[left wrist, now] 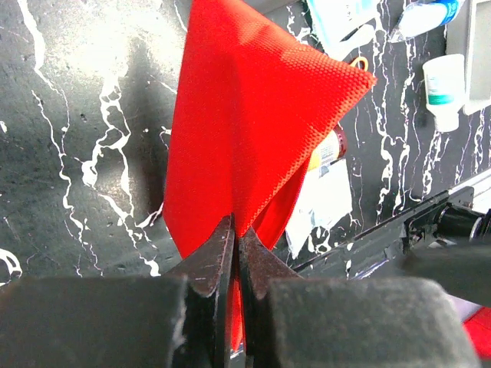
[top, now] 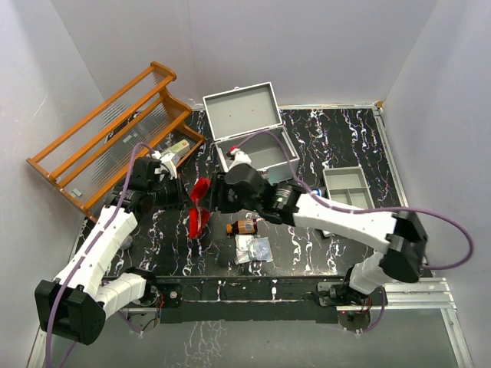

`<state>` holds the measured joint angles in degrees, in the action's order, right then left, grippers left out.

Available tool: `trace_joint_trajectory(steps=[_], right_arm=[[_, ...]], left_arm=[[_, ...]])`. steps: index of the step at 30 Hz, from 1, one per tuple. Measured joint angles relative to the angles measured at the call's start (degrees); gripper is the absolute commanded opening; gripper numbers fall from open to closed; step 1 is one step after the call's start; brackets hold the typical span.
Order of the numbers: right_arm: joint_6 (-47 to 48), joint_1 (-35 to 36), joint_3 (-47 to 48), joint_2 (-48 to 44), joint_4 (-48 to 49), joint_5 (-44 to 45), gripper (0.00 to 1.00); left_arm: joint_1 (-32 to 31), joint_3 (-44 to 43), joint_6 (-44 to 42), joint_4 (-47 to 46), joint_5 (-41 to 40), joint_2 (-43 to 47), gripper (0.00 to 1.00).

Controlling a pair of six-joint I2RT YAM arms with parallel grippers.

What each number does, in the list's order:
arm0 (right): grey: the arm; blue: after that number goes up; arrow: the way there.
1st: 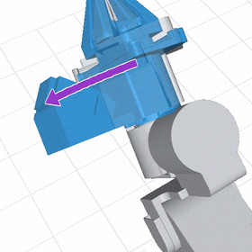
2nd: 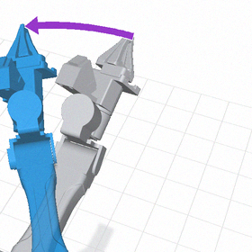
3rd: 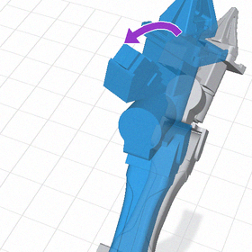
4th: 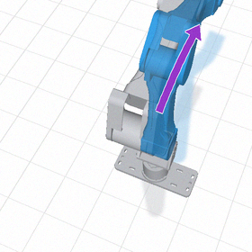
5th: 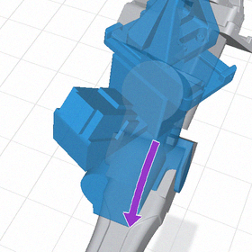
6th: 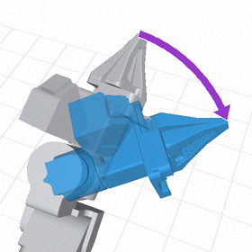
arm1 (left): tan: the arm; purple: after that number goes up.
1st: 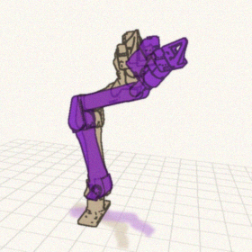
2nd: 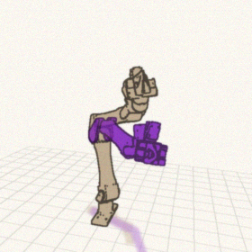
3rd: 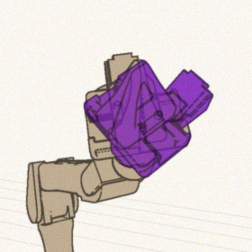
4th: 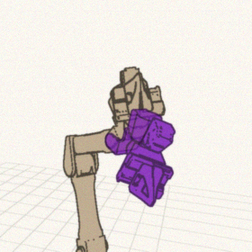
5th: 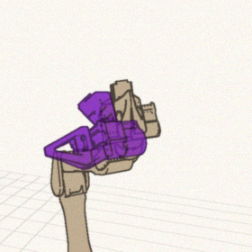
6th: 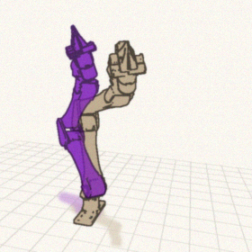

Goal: Organize the medicine kit

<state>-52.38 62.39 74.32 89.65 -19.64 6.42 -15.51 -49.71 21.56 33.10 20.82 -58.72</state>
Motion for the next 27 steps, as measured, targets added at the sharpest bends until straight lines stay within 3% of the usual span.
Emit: trace_joint_trajectory(steps=[5, 11, 19, 27], right_arm=[[1.9, -0.3, -6.9, -10.5, 0.0, 1.4, 0.49], [6.7, -0.3, -20.4, -16.3, -4.8, 4.0, 0.55], [13.6, -0.3, -26.9, -16.8, -12.6, 3.7, 0.58], [13.7, -0.3, -27.3, -12.2, -13.8, 4.6, 0.50]], left_arm=[[0.0, -0.7, 0.3, 0.7, -0.4, -1.9, 0.00], [0.0, -3.3, 2.5, 4.0, -0.2, -3.3, 0.00], [0.0, -4.4, 8.3, 8.7, 1.6, -3.6, 0.00], [0.0, -4.1, 12.9, 9.8, 1.9, -3.8, 0.00]])
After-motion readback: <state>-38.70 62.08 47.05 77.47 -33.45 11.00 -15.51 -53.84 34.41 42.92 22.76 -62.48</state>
